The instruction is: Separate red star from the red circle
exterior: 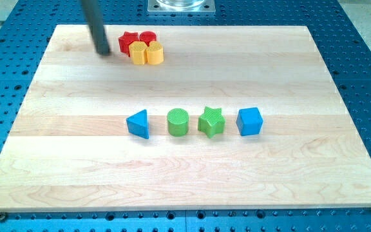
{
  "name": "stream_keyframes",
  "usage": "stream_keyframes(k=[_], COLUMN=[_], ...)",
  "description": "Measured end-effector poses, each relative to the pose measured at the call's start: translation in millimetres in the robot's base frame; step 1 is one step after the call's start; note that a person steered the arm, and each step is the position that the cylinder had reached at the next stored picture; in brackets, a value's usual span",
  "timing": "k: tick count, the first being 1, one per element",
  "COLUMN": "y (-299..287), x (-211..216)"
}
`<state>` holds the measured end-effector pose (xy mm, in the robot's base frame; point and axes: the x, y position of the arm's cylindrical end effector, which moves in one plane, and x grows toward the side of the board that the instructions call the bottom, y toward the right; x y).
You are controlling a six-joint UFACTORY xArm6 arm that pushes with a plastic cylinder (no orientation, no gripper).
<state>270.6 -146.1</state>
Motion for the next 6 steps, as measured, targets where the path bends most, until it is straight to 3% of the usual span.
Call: stream_keyframes(k=[2,3,4,6], y=[68,71,140,158], x=[-32,-38,-34,-25])
